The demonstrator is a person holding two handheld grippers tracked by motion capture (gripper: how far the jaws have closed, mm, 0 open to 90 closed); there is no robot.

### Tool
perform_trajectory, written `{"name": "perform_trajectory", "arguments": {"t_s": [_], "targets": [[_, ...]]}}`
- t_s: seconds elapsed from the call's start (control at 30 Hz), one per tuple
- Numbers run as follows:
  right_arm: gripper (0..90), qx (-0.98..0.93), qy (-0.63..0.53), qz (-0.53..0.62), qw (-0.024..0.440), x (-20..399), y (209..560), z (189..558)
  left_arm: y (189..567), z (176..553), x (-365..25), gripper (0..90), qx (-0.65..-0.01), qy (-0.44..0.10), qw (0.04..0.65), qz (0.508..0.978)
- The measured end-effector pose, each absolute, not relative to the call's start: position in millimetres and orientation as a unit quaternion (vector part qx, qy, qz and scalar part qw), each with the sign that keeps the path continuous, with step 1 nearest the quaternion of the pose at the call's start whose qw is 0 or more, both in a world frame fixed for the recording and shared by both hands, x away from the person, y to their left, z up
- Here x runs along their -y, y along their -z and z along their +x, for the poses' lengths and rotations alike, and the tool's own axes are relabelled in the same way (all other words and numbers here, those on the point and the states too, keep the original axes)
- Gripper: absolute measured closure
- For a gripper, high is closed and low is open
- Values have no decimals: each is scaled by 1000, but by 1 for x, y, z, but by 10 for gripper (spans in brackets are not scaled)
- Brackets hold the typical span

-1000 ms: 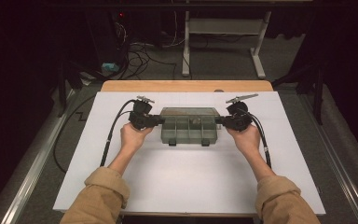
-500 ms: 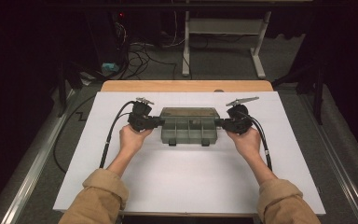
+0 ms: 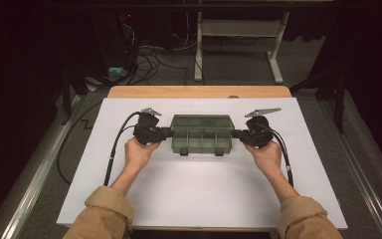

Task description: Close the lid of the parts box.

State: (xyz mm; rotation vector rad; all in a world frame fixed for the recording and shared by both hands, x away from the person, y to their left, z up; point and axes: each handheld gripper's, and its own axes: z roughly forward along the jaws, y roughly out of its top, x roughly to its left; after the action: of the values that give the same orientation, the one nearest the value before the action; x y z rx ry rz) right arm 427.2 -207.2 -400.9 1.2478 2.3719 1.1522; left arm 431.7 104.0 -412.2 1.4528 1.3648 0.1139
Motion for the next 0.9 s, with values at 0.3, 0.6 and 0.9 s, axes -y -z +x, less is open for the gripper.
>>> {"name": "perform_trajectory", "arguments": {"t_s": [0.3, 0.6, 0.9], "targets": [[900, -809, -392, 424, 109, 208, 407, 422, 415, 423, -104, 732, -567, -51, 544, 616], [900, -809, -393, 423, 108, 209, 409, 419, 420, 421, -112, 697, -574, -54, 535, 617], [900, -813, -393, 418, 102, 205, 414, 418, 414, 429, -130, 648, -592, -83, 537, 594]]}}
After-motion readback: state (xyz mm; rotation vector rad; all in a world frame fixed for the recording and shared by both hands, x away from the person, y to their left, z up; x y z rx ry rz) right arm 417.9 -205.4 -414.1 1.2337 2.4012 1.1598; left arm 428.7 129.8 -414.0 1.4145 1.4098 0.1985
